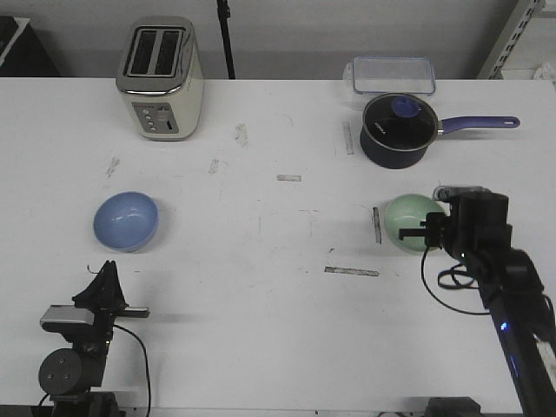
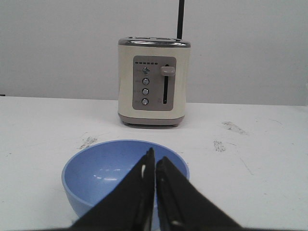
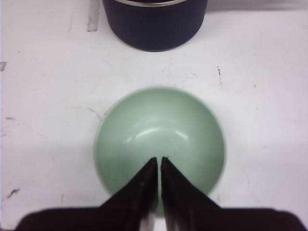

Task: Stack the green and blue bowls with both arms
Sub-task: 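Lower the right gripper and grasp the rim of the pale green bowl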

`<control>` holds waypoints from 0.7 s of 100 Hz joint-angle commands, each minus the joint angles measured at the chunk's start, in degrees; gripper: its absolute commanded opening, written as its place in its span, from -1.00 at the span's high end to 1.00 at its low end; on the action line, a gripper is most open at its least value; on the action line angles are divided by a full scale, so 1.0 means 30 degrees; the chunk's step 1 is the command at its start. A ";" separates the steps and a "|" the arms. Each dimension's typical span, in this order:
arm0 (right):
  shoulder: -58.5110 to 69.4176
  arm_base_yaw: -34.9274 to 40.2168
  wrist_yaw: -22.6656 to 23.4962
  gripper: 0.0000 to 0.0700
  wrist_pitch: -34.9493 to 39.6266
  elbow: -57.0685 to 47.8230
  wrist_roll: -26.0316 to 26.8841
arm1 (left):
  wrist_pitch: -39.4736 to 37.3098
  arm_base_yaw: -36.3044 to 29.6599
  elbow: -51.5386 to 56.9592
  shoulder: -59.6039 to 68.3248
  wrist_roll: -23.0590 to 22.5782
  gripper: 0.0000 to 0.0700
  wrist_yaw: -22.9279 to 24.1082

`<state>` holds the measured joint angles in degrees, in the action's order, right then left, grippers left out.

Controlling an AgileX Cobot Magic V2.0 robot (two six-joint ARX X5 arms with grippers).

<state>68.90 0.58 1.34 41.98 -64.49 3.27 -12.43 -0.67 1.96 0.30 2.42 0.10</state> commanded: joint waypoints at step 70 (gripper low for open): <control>0.8349 -0.5311 0.3701 -0.43 0.3942 -0.6339 0.0313 | -0.0233 -0.0036 -0.0423 -0.0036 -0.0073 0.99 0.0029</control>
<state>92.16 -15.16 12.23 53.95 -82.78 4.67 -12.43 -0.67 1.96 0.30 2.42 0.10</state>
